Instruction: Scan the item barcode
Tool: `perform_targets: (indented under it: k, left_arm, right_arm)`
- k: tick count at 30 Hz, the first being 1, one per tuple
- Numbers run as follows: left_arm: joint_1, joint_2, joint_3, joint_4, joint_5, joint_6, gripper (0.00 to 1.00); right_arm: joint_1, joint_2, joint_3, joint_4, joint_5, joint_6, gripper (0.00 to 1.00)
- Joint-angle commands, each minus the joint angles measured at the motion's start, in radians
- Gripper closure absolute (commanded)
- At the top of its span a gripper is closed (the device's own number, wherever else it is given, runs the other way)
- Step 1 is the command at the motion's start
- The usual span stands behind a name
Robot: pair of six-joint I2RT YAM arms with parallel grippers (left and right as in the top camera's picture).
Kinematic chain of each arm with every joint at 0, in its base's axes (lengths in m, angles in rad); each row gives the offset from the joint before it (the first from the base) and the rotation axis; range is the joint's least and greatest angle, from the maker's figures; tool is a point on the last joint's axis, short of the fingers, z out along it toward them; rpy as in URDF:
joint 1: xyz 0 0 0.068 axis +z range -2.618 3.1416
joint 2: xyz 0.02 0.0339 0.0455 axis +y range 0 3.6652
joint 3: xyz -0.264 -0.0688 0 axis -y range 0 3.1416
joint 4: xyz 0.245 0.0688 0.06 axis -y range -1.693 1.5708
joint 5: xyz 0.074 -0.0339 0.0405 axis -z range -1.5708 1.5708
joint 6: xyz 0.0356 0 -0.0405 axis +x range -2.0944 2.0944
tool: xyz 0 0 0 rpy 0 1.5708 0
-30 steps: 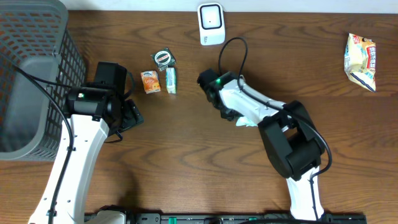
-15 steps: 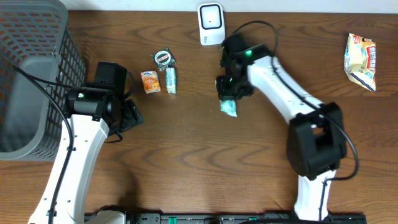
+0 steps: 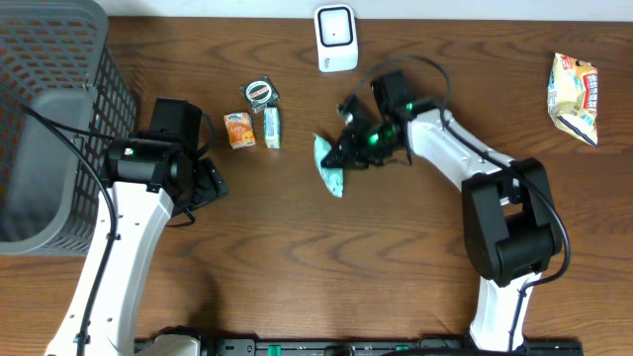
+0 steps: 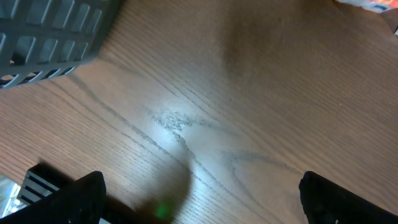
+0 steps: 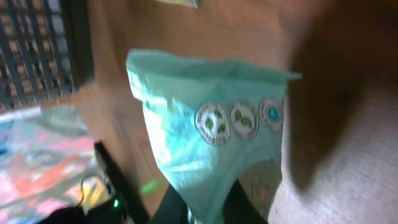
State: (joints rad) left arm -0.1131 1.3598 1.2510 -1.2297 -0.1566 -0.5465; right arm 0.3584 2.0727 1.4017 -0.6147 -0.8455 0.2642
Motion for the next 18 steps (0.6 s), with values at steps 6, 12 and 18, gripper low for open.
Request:
perform_targets:
  k: [6, 12, 18]
  left_arm:
    - [0.003, 0.001, -0.004, -0.003, -0.01, -0.005, 0.02]
    - [0.003, 0.001, -0.004, -0.003, -0.01, -0.005, 0.02]
    - [0.003, 0.001, -0.004, -0.003, -0.01, -0.005, 0.02]
  right_arm:
    - [-0.077, -0.016, -0.138, 0.077, 0.015, 0.109, 0.97]
    - [-0.183, -0.016, -0.12, 0.019, 0.022, 0.099, 0.72]
    - [-0.256, -0.016, -0.063, -0.128, 0.103, 0.042, 0.58]
